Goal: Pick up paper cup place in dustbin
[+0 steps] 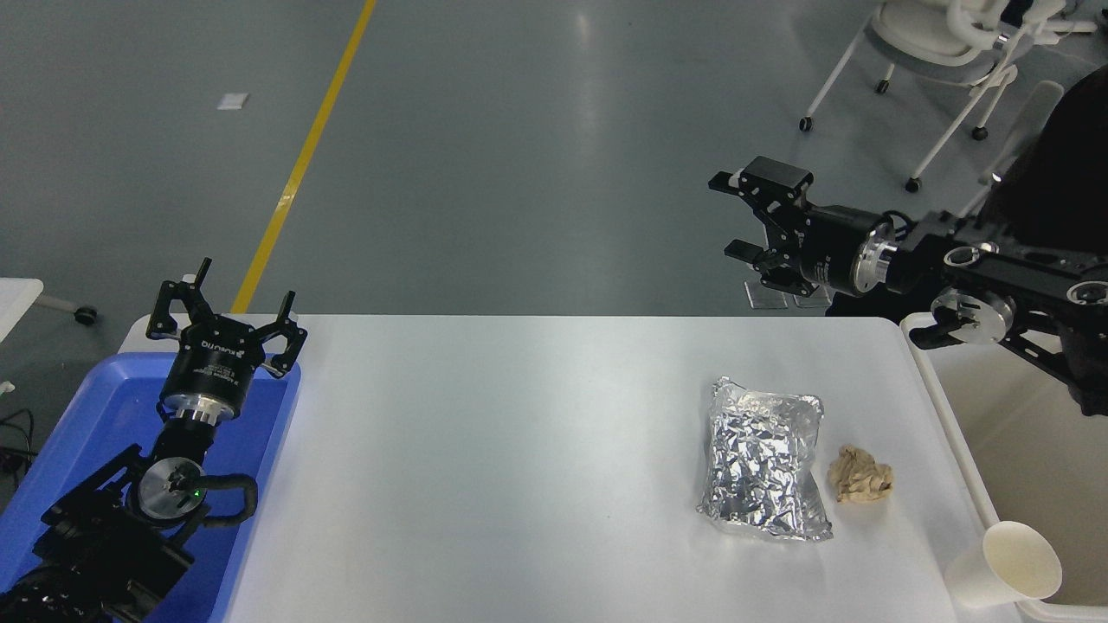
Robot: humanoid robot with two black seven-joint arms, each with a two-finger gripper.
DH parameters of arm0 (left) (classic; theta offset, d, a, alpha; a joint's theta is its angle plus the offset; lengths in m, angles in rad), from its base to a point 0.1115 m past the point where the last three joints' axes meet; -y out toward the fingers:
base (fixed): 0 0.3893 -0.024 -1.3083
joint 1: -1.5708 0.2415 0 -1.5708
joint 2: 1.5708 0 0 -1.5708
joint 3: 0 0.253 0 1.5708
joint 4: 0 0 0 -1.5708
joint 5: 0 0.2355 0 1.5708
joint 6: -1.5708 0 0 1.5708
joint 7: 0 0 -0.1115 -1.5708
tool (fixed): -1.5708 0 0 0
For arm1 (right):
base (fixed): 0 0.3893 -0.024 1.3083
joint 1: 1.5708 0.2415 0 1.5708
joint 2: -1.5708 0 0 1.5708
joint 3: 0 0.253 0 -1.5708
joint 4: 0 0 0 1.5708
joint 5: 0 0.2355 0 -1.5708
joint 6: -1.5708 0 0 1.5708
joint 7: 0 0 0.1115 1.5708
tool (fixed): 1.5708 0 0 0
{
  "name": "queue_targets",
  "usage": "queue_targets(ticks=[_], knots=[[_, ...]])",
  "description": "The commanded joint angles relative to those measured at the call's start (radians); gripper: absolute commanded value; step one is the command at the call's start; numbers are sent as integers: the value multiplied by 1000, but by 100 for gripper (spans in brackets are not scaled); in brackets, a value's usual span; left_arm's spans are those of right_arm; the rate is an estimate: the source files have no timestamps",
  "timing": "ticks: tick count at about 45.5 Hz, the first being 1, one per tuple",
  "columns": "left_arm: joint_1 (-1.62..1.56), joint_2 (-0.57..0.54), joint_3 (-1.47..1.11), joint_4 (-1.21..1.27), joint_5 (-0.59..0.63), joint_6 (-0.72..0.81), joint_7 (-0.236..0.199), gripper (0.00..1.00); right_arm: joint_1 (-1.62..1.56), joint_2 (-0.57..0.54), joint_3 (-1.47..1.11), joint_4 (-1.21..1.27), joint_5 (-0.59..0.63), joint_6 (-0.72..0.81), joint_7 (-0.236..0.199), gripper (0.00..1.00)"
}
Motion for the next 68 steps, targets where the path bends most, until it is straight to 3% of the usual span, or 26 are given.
queue_targets(ticks=[1, 8, 14, 18, 22, 24, 30, 36, 52, 59, 68], knots=[[0, 0, 0, -1, 0, 1, 0, 100, 363, -8, -446, 168, -39, 54, 8, 100], [0, 0, -1, -1, 0, 1, 2, 100, 598, 35, -672, 291, -39, 137, 12, 100], [0, 0, -1, -1, 1, 0, 2, 100, 770, 92, -819, 397, -34, 235, 50, 100], [0, 0, -1, -1, 1, 0, 2, 100, 857, 130, -875, 451, -22, 330, 112, 100], [0, 0, -1, -1, 1, 0, 2, 100, 945, 136, -885, 503, 3, 476, 205, 100], [0, 0, -1, -1, 1, 0, 2, 100, 977, 138, -887, 525, 10, 495, 221, 100], [0, 0, -1, -1, 0, 0, 3, 100, 1022, 185, -896, 531, 46, 495, 221, 100], [2, 0, -3, 1, 0, 1, 2, 100, 1038, 267, -947, 540, 161, 495, 210, 100], [2, 0, -3, 1, 0, 5, -2, 100, 1071, 311, -1060, 571, 118, 495, 173, 100], [2, 0, -3, 1, 0, 5, -3, 100, 1071, 261, -1074, 569, 27, 495, 176, 100], [2, 0, -3, 1, 0, 5, -3, 100, 1066, 84, -1152, 545, -245, 495, 181, 100]])
